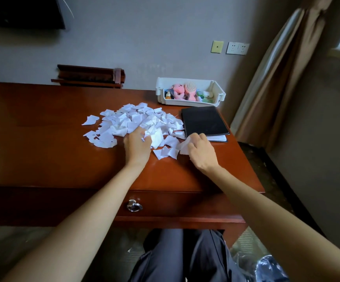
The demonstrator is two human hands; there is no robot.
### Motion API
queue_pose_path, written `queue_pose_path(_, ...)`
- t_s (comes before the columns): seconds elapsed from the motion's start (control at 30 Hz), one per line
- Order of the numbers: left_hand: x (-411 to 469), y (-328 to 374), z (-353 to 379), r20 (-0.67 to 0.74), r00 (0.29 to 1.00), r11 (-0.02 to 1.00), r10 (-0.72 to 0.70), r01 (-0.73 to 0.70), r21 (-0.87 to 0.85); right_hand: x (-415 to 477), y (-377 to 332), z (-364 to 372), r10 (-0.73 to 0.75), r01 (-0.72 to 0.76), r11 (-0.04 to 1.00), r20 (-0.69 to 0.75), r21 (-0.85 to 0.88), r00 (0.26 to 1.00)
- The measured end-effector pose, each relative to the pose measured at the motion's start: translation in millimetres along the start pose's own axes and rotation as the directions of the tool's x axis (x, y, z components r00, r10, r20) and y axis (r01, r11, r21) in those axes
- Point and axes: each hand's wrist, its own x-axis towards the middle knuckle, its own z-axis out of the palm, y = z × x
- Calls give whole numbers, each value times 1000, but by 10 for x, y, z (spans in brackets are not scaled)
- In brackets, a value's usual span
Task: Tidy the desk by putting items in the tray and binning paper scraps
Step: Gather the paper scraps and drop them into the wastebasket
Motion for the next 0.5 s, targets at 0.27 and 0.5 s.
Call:
queue_pose_path(0.27, -18, -185, -83, -45, 995, 996, -84, 82, -31, -61, -218, 278, -55, 89, 935, 109, -343, 993)
queue_pose_path(0.5, -5, -200, -48, -53, 992, 991, -115, 111, -69, 47, -271, 304, -184, 218, 900, 126, -377, 975)
